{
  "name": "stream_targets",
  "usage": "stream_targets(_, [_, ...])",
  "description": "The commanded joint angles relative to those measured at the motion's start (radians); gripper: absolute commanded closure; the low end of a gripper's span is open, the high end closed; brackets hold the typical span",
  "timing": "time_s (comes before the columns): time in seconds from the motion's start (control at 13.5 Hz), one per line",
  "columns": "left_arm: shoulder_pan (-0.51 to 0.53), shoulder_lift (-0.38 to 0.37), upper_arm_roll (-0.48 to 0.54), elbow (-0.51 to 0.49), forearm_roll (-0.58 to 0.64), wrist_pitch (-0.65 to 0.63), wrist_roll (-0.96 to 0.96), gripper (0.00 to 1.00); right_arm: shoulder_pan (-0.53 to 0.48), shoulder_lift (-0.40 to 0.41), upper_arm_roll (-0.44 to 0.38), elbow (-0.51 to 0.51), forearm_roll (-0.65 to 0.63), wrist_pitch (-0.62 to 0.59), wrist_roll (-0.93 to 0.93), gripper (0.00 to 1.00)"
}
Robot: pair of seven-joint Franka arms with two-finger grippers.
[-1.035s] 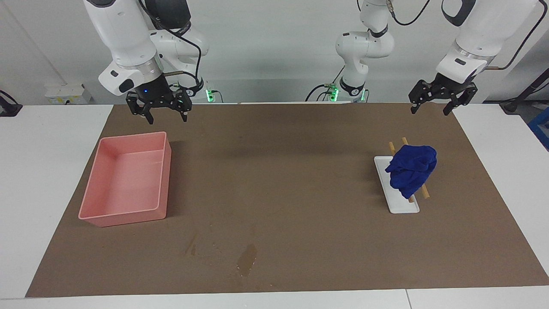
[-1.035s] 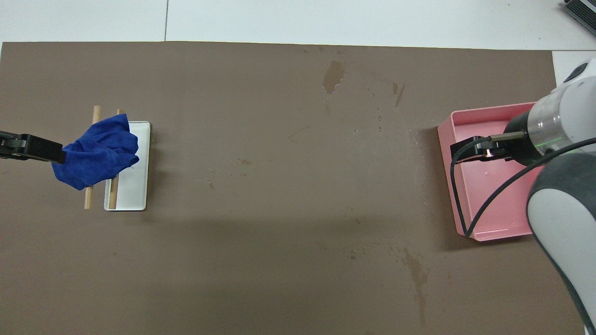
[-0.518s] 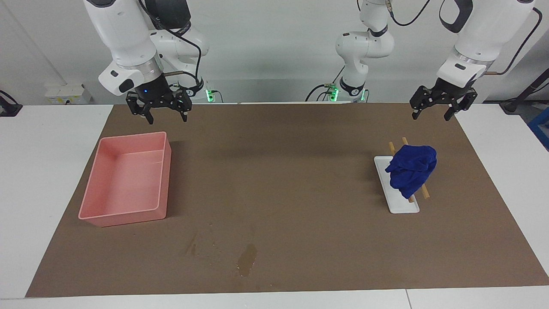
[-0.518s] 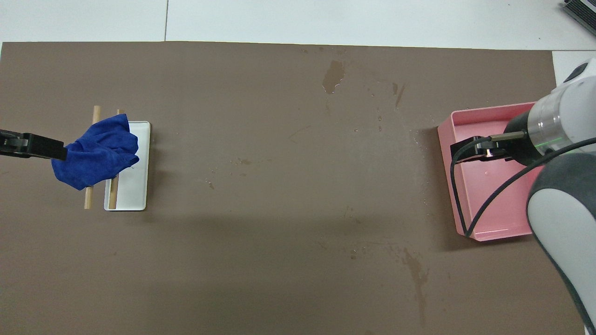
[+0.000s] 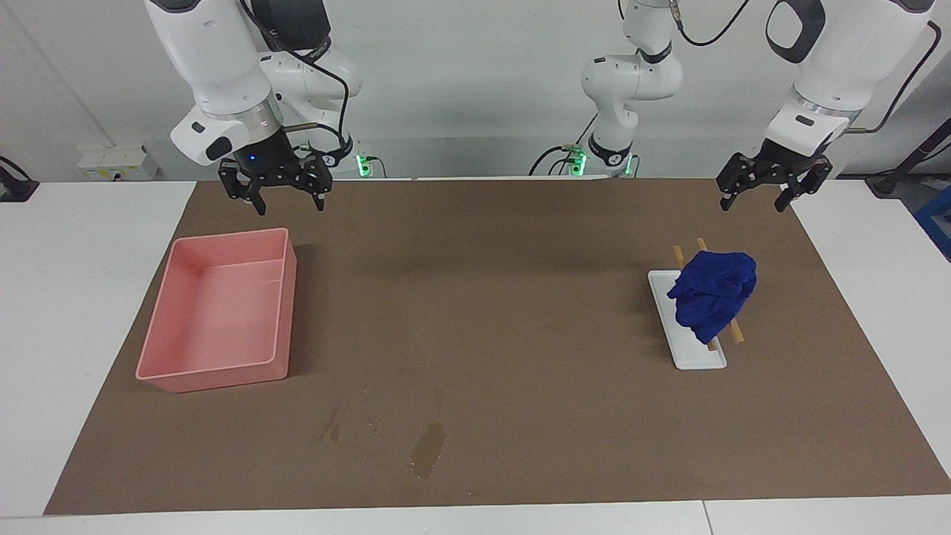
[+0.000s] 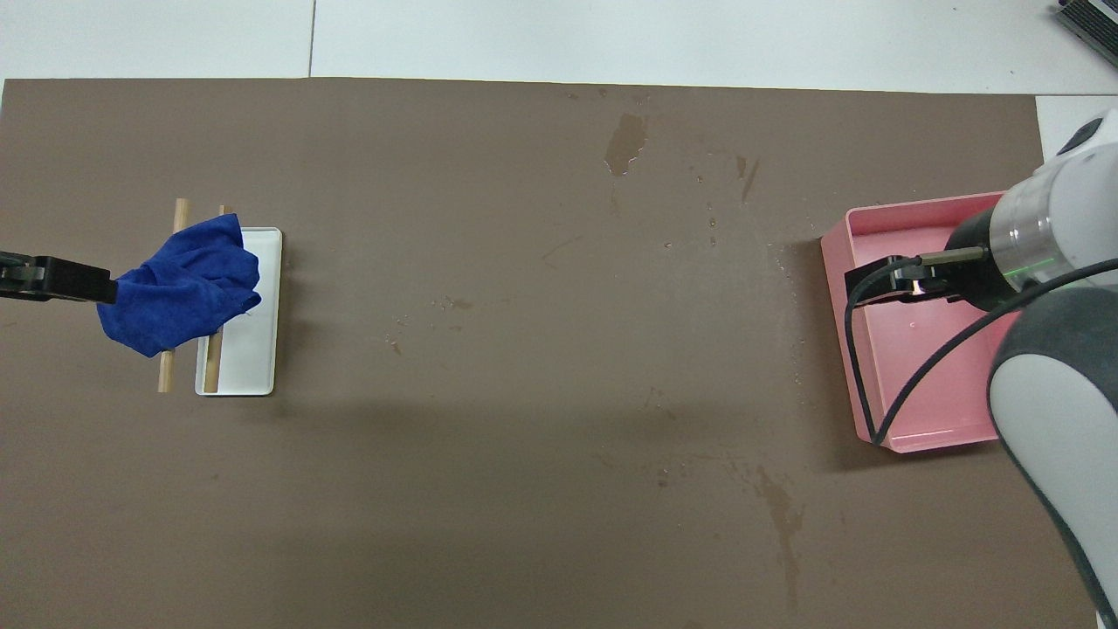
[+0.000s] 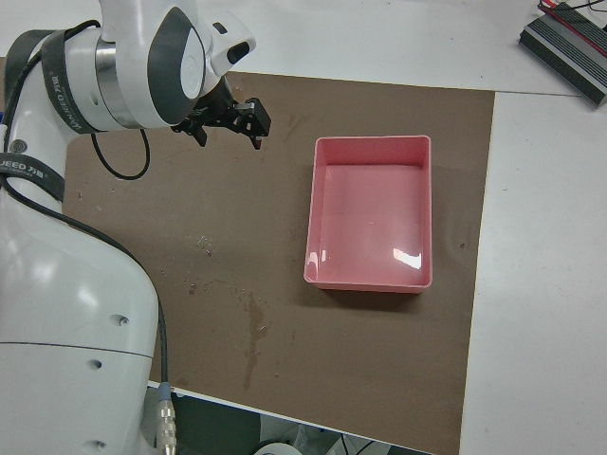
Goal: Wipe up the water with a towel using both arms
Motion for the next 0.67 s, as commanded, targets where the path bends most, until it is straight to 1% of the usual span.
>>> stream_targets(0.0, [0.012,-0.036,-0.004,-0.058,-0.005,0.043,0.021,0.00,-0.017,-0.023,0.005,-0.027,0.021,0.015,-0.016,0.00])
stream_targets(0.59, [0.014,-0.035,-0.004,-0.084,-0.005,0.073,0.035,0.00,-0.017,-0.023,0.005,-0.026,0.021,0.015,-0.016,0.00])
